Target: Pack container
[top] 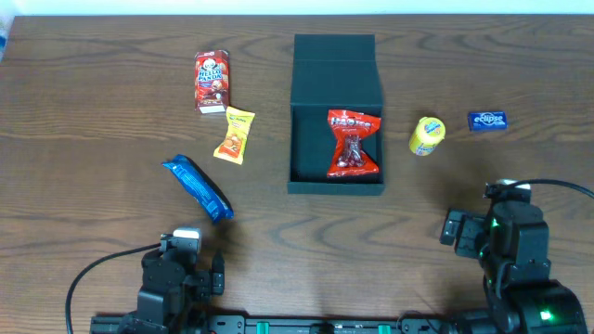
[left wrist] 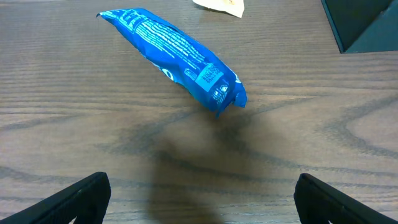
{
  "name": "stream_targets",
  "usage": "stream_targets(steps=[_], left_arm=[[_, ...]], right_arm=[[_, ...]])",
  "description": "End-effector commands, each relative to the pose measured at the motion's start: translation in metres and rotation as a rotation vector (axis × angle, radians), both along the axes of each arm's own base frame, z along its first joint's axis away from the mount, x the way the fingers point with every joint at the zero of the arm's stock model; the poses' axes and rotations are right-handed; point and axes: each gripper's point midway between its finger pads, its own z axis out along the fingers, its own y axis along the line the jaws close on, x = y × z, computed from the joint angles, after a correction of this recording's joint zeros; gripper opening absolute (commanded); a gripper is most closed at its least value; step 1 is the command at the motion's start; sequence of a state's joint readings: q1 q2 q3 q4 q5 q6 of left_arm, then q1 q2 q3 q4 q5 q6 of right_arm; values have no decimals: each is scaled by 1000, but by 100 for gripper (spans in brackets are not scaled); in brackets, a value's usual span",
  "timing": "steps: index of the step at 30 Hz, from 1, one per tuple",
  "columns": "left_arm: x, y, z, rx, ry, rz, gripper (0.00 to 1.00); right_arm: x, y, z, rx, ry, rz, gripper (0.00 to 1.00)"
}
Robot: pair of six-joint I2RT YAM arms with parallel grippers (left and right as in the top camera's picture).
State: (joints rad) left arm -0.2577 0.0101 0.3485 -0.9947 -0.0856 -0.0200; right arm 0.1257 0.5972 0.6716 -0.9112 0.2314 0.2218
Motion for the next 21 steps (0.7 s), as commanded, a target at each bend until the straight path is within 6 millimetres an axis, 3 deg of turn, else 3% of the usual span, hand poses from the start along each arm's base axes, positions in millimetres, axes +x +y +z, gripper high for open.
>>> stream_targets(steps=[1,18,21], left_arm=[[-3,6,-14,46,34,8,95],[18,-7,7,-3,-38,-24,95],[26,-9,21,10,18,-23,95]], right_arm=[[-1,-1,0,-3,2,1,99],[-1,-1,0,-3,2,1,99],[-1,-1,0,-3,2,1,99]])
